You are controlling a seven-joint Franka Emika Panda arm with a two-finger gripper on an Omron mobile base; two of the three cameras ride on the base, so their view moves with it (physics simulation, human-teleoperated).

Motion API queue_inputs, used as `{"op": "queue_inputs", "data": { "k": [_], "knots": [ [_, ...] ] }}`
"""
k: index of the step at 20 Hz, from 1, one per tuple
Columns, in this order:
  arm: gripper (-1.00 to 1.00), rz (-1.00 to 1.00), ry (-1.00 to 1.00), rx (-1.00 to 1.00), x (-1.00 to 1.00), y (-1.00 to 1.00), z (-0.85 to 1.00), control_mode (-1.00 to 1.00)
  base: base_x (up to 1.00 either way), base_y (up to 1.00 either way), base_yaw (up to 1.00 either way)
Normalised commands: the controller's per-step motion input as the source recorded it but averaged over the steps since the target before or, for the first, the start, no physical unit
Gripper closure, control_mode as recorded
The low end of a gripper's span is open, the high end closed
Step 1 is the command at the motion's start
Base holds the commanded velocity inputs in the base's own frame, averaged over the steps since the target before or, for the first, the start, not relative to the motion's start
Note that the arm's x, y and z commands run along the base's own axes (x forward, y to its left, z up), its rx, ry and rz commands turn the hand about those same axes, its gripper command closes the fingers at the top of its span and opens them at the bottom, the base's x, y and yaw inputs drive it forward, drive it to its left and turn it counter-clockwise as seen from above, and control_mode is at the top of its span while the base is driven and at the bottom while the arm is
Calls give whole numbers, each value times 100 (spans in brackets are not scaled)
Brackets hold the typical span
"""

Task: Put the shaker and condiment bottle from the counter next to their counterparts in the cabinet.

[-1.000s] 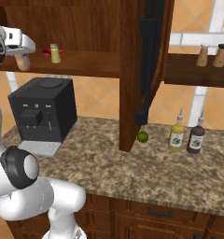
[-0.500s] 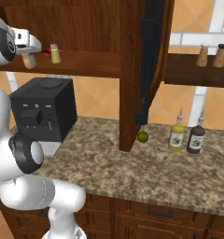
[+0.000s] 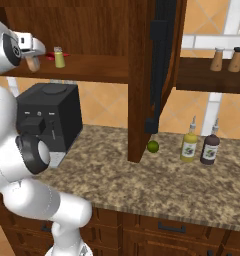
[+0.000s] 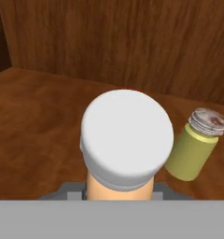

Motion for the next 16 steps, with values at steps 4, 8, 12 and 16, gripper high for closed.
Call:
{"op": "queue_inputs", "data": {
  "k": [4, 8, 12, 16],
  "knots": [
    [100, -3, 0, 0, 39, 1, 0, -100, 0, 0, 0],
    [100, -4, 0, 0, 41, 1, 0, -100, 0, 0, 0],
    [100, -4, 0, 0, 37, 4, 0, -100, 0, 0, 0],
    [100, -2, 7, 2, 38, 0, -8, -100, 0, 0, 0]
  ]
}}
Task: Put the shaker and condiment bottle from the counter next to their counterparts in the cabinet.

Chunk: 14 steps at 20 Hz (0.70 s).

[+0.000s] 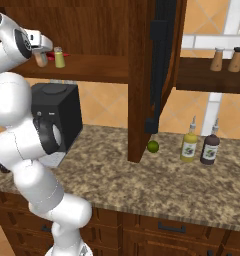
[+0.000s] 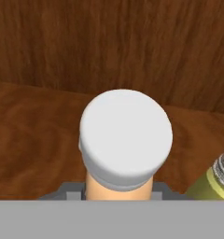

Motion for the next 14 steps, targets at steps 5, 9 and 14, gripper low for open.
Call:
{"op": "queue_inputs", "data": {
  "k": [5, 9, 14],
  "knots": [
    [100, 0, 11, 7, 35, 0, -24, -100, 0, 0, 0],
    [100, 0, 1, 1, 39, 0, -37, -100, 0, 0, 0],
    [100, 0, 0, 0, 35, 16, -52, -100, 0, 0, 0]
  ]
}}
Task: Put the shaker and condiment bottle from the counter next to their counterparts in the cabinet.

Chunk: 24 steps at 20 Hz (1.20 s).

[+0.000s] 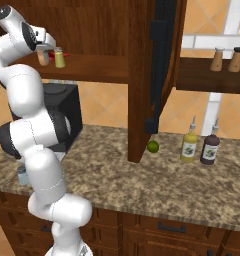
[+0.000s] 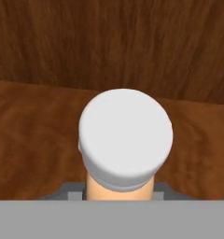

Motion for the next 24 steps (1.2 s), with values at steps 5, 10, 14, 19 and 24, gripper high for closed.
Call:
{"op": "queue_inputs", "data": {
  "k": [5, 10, 14, 19, 24],
  "knots": [
    [-100, 0, 0, 0, 36, 25, -51, -100, 0, 0, 0],
    [-100, -3, 0, 1, 41, 3, -38, -100, 0, 0, 0],
    [-100, -1, 0, 1, 26, 0, -28, -100, 0, 0, 0],
    [-100, 0, 0, 0, 12, 0, -30, -100, 0, 0, 0],
    [-100, 0, 0, 0, 11, 0, -27, -100, 0, 0, 0]
  ]
}}
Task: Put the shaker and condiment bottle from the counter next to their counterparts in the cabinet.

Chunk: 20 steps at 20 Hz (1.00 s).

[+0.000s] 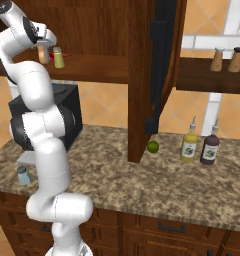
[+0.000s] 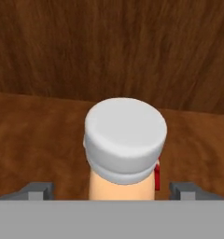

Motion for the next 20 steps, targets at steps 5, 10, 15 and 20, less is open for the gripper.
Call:
{"op": "queue_inputs", "data": {
  "k": [5, 10, 15, 20],
  "knots": [
    [-100, 0, -1, 0, 0, 0, -4, -100, 0, 0, 0],
    [-100, -1, -2, 0, -4, 0, 0, -100, 0, 0, 0],
    [-100, -2, -9, 0, -30, 0, 0, -100, 0, 0, 0],
    [-100, -3, -9, 0, -39, 0, 0, -100, 0, 0, 0]
  ]
}}
